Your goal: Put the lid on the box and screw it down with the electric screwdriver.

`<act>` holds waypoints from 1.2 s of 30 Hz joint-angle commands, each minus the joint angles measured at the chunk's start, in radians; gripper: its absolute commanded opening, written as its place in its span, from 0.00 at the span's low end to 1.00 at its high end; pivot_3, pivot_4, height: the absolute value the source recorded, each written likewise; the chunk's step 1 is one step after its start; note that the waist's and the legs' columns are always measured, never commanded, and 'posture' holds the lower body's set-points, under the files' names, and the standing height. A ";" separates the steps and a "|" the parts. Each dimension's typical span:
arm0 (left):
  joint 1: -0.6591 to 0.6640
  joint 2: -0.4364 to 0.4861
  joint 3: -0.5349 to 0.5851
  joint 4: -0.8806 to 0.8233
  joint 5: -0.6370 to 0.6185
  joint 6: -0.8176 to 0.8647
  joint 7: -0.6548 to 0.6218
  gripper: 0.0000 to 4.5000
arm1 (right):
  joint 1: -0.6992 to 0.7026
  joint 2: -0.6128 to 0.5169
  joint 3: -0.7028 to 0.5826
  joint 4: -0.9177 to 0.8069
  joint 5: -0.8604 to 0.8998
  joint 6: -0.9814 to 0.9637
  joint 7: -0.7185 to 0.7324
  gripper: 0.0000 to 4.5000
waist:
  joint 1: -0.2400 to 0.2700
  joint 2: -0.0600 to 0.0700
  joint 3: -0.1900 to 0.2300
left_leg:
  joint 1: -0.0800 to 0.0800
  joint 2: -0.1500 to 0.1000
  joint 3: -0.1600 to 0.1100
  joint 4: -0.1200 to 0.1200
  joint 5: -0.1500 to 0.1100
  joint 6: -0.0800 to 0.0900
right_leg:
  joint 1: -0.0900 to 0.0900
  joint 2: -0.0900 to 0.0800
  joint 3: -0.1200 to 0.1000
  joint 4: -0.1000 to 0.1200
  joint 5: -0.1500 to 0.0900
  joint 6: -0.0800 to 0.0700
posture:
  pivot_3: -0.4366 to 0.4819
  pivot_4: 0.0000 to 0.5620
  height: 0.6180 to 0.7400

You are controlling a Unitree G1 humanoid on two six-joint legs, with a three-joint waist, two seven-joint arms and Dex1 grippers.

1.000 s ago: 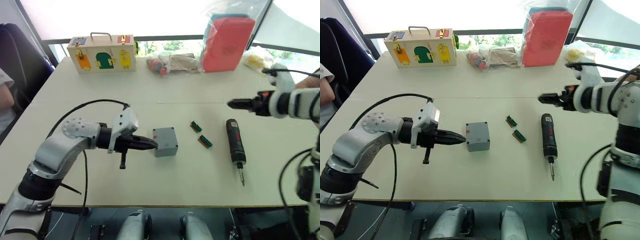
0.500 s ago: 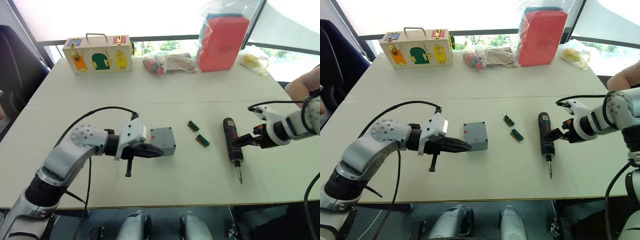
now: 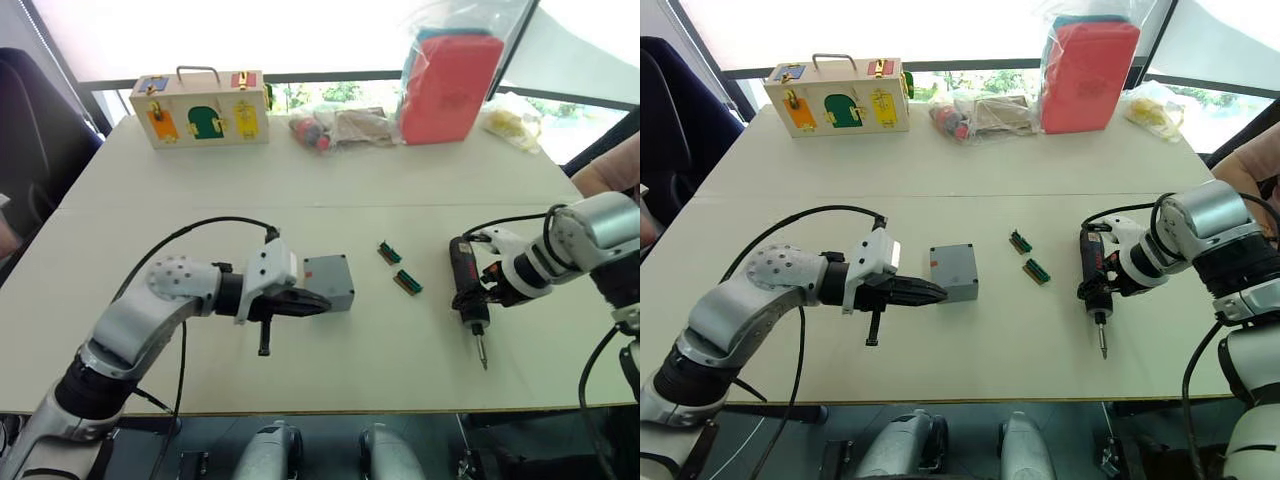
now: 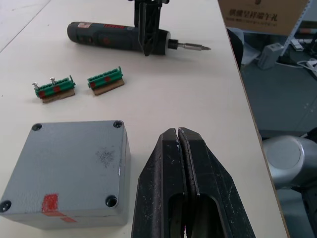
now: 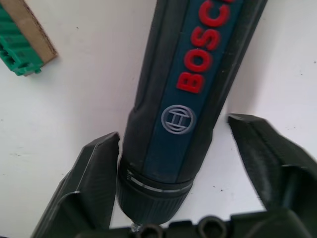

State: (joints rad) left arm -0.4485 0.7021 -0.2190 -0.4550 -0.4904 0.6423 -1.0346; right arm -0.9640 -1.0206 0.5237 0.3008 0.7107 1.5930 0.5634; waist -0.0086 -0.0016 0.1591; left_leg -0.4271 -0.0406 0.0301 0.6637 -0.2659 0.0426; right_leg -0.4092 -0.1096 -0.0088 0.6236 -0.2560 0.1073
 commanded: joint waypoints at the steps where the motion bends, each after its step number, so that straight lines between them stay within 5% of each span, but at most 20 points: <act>1: 0.011 0.002 0.020 -0.034 -0.005 -0.005 0.015 0.00 | 0.029 0.003 0.019 -0.032 -0.052 0.009 0.037 0.47 | -0.001 0.000 0.000 | 0.000 0.000 0.000 0.000 0.000 0.000 | 0.000 0.000 0.000 0.000 0.000 0.000 | 0.48 0.27 1.00; 3: 0.018 0.005 0.026 -0.035 -0.007 -0.001 0.022 0.00 | 0.044 0.001 0.003 -0.043 -0.068 0.018 0.049 0.40 | -0.001 0.000 0.000 | 0.000 0.000 0.000 0.000 0.000 0.000 | 0.000 0.000 0.000 0.000 0.000 0.000 | 0.48 0.27 1.00; 10: 0.038 0.000 0.091 0.015 -0.037 0.002 0.042 0.00 | -0.005 0.049 -0.187 0.112 -0.190 -0.135 0.020 0.40 | -0.005 -0.003 -0.001 | 0.001 0.000 0.000 0.000 0.000 0.000 | 0.001 0.000 0.000 -0.001 0.001 -0.001 | 0.48 0.27 1.00; 17: 0.023 -0.002 0.171 0.090 -0.110 0.047 0.031 0.00 | 0.061 0.141 -0.680 0.025 -0.128 -0.625 -0.015 0.40 | -0.001 0.006 0.003 | -0.003 -0.001 0.001 -0.002 0.002 -0.003 | -0.006 0.001 0.001 0.000 0.006 0.006 | 0.48 0.27 1.00; 22: -0.054 -0.006 0.153 0.193 -0.092 0.056 0.012 0.00 | 0.151 0.417 -0.990 -0.266 0.130 -0.720 -0.090 0.40 | 0.000 0.005 0.003 | -0.004 0.004 0.000 -0.002 0.006 -0.010 | -0.006 0.010 0.000 0.001 0.005 0.006 | 0.48 0.27 1.00; 28: -0.137 -0.055 0.050 0.318 0.009 -0.002 0.011 0.00 | 0.297 0.608 -0.822 -0.519 0.069 -0.856 -0.089 0.40 | -0.001 0.005 0.003 | 0.001 0.004 0.000 -0.001 0.003 -0.005 | -0.002 0.010 0.000 0.006 0.005 0.006 | 0.48 0.27 1.00; 36: -0.166 -0.136 -0.023 0.384 0.119 -0.078 0.032 0.00 | 0.366 0.741 -0.666 -0.552 -0.056 -1.010 -0.104 0.40 | -0.003 0.005 0.004 | 0.000 0.003 0.000 0.000 0.003 -0.005 | -0.003 0.011 0.001 0.007 0.005 0.006 | 0.48 0.27 1.00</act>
State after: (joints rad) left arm -0.6011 0.5634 -0.2313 -0.0580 -0.3952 0.5955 -1.0000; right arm -0.5804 -0.2840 -0.1402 -0.1893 0.6686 0.6436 0.4563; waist -0.0113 0.0032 0.1626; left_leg -0.4276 -0.0374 0.0305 0.6637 -0.2623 0.0376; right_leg -0.4122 -0.0988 -0.0082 0.6303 -0.2510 0.1134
